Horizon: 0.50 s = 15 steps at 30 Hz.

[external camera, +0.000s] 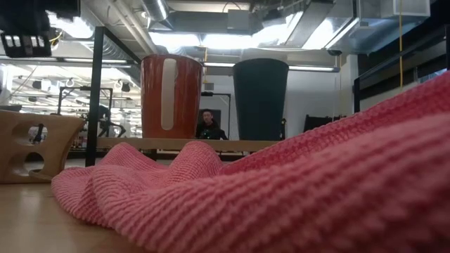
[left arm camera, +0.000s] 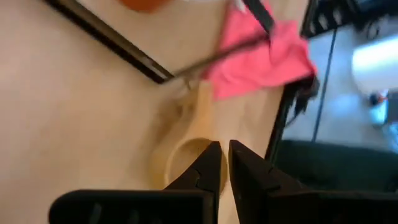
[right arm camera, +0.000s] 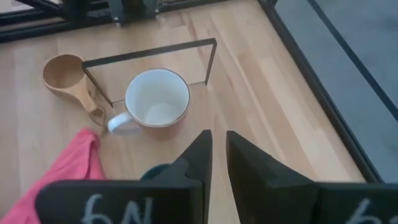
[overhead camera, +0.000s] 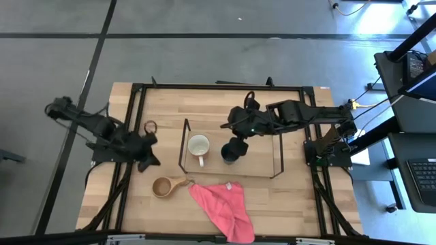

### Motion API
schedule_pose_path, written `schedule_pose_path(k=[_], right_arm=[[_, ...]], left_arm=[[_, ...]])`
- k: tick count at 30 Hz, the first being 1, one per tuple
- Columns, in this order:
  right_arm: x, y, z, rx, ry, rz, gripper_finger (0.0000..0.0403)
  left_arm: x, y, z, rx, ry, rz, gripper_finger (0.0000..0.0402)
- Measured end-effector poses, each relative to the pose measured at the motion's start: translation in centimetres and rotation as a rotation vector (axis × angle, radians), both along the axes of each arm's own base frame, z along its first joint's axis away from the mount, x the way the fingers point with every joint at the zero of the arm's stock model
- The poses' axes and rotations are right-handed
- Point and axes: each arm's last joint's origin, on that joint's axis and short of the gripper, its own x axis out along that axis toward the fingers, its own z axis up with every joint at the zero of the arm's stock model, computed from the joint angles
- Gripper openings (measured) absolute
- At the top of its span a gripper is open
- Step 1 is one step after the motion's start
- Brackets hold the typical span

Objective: Stack small to large cups/mugs on shelf
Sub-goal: Move wooden mug from the bottom to the top

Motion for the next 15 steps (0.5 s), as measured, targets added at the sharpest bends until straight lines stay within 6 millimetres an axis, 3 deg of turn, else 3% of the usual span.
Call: schedule_pose_path(k=[4,9,15], right_arm=[[-0.2,0.0,-0.2,0.009,0.026,-0.016,0.0049],[-0.3,-0.1,-0.3,0.006,0.044,-0.016,0.0049],[-0.3,-0.4,-0.3,0.004,0.045,-0.024,0.0049]], left_arm=[[0.4,-2.9,-1.9,0.132,0.122,-0.099,0.0025],[0.5,-4.9,-3.9,0.286,0.222,-0.100,0.0027],[1.3,-6.2,-5.7,0.367,0.303,-0.120,0.0075]])
